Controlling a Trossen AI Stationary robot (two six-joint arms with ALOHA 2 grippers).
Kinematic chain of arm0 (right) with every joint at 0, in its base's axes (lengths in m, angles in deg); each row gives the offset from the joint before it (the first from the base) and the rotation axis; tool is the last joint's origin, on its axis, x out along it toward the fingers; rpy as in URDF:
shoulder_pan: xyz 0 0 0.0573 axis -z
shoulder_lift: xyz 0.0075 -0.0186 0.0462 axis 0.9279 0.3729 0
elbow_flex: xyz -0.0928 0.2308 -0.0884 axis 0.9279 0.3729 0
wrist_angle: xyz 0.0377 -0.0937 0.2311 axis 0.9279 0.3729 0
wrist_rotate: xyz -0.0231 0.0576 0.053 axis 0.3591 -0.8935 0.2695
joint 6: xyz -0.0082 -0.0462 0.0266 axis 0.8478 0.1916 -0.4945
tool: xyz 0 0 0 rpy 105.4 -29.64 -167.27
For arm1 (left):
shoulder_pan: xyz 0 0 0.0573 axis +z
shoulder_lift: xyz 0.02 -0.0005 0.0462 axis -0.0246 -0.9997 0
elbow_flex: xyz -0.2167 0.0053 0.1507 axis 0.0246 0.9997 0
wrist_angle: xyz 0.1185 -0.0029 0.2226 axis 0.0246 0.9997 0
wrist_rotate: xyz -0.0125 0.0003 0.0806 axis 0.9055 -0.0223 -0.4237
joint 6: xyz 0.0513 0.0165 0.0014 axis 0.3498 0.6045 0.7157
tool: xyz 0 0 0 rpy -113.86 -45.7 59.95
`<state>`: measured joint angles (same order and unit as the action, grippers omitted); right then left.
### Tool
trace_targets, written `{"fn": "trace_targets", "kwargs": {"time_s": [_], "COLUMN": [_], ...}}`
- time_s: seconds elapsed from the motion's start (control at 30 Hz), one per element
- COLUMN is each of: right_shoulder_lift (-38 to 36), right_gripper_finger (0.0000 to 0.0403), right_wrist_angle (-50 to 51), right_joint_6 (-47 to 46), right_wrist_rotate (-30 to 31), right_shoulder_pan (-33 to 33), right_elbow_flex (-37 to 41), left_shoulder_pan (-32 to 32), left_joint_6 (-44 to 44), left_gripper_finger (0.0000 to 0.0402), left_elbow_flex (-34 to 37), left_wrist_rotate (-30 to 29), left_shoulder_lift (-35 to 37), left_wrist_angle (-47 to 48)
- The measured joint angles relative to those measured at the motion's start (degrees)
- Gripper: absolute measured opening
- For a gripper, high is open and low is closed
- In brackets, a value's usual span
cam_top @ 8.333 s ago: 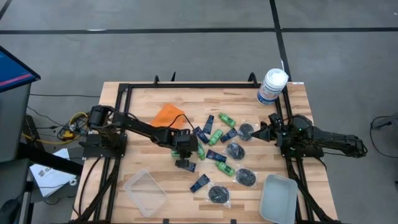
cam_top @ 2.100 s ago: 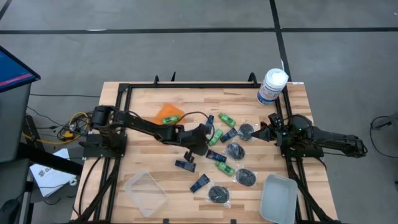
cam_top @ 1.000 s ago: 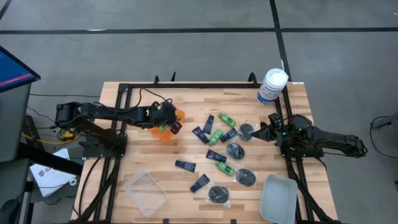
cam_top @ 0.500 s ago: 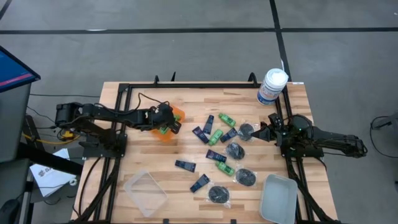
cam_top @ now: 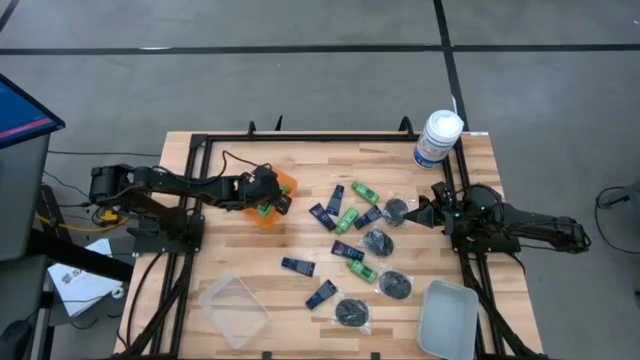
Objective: Pick & Place Travel size toiletries
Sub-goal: Put the green shampoo bottle into the top orange bin
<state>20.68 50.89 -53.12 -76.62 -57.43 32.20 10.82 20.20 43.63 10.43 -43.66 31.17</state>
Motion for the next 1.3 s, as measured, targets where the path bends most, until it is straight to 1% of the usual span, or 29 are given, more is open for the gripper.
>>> {"fn": "trace_targets", "kwargs": {"time_s": [0.13, 0.2, 0.4, 0.7, 0.93, 1.1, 1.2, 1.3], "right_shoulder_lift": [-0.02, -0.01, 0.00, -0.02, -0.01, -0.01, -0.02, -0.02], "right_gripper_finger": [0.0000, 0.0000, 0.0000, 0.0000, 0.0000, 0.0000, 0.0000, 0.0000], "right_wrist_angle": [0.00, -0.02, 0.00, 0.00, -0.01, -0.02, -0.02, -0.02], "right_joint_6": [0.00, 0.00, -0.09, -0.11, -0.09, -0.09, -0.11, -0.11], "right_wrist_rotate": [0.02, 0.02, 0.02, 0.02, 0.02, 0.02, 0.02, 0.02], "right_shoulder_pan": [-0.02, -0.04, -0.04, -0.04, -0.04, -0.04, -0.04, -0.04], "right_elbow_flex": [0.00, 0.00, 0.00, 0.00, 0.00, 0.00, 0.00, 0.00], "left_shoulder_pan": [0.00, 0.00, 0.00, 0.00, 0.00, 0.00, 0.00, 0.00], "left_joint_6": [0.00, -0.02, 0.00, -0.01, -0.02, -0.02, 0.07, 1.87], "left_gripper_finger": [0.0090, 0.0090, 0.0091, 0.0093, 0.0127, 0.0137, 0.0145, 0.0160], "left_elbow_flex": [0.02, -0.08, -0.01, 0.00, 0.00, 0.00, -0.04, -0.57], "left_wrist_rotate": [0.23, 0.36, 2.69, 3.15, 3.42, 3.84, 4.59, 6.37], "left_shoulder_lift": [-1.09, -2.38, -5.83, -6.73, -6.72, -6.71, -5.10, -1.67], "left_wrist_angle": [-0.02, -1.68, -1.84, -2.64, -2.74, -2.97, -3.38, -3.61]}}
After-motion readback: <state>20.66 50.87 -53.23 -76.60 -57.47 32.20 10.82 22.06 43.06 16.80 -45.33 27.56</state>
